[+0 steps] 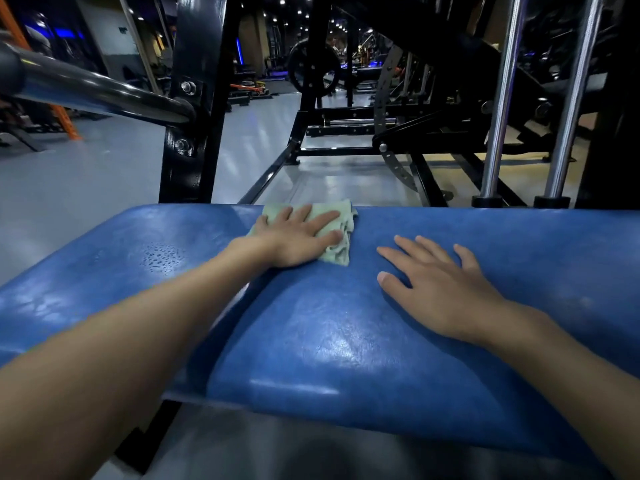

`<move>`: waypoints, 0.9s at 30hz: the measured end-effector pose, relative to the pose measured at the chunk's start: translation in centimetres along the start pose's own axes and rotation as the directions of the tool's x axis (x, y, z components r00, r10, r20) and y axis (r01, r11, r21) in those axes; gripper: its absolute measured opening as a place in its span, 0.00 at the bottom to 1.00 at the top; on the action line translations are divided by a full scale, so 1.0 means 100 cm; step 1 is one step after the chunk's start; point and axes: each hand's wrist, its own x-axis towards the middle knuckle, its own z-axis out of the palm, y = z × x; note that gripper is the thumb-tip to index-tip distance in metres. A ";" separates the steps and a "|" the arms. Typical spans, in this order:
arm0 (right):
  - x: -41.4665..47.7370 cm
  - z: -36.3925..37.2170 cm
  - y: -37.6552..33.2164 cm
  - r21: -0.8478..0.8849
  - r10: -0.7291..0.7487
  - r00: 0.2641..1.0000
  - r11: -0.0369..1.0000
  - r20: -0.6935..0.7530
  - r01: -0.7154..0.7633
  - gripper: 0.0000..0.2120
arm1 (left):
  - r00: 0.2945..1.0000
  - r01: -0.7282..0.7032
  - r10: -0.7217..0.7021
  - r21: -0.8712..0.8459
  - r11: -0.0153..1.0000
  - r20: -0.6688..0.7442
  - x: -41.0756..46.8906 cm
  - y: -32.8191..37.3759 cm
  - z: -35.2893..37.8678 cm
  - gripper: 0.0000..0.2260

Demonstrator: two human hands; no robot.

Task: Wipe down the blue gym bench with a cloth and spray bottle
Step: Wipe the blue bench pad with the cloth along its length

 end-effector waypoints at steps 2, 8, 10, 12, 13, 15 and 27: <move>0.000 0.000 0.001 0.012 -0.001 1.000 1.000 -0.003 0.001 0.27 | 0.999 0.036 -0.036 -0.014 0.999 0.010 0.024 -0.002 -0.006 0.29; 0.002 0.000 0.002 0.017 0.003 1.000 1.000 0.010 -0.003 0.29 | 1.000 0.021 -0.021 -0.007 1.000 0.006 0.014 -0.002 -0.002 0.29; 0.002 -0.001 0.002 0.018 0.008 1.000 1.000 0.014 -0.008 0.29 | 1.000 -0.012 0.012 -0.008 1.000 0.003 -0.014 -0.002 0.002 0.27; 0.001 -0.003 0.000 0.012 0.010 1.000 1.000 0.017 -0.011 0.28 | 0.998 -0.052 0.052 0.013 0.999 -0.019 -0.049 0.001 0.007 0.26; 0.000 -0.003 0.000 0.011 0.014 1.000 1.000 0.021 -0.014 0.28 | 0.997 -0.069 0.070 0.027 0.997 -0.036 -0.068 0.003 0.010 0.26; -0.002 -0.006 -0.002 0.015 0.021 0.999 1.000 0.033 -0.021 0.27 | 0.994 -0.091 0.093 0.043 0.995 -0.049 -0.105 0.004 0.015 0.27; 0.006 -0.005 -0.020 -0.016 0.004 0.998 1.000 0.065 -0.003 0.27 | 0.995 -0.083 0.086 0.051 0.995 -0.058 -0.156 -0.003 0.021 0.33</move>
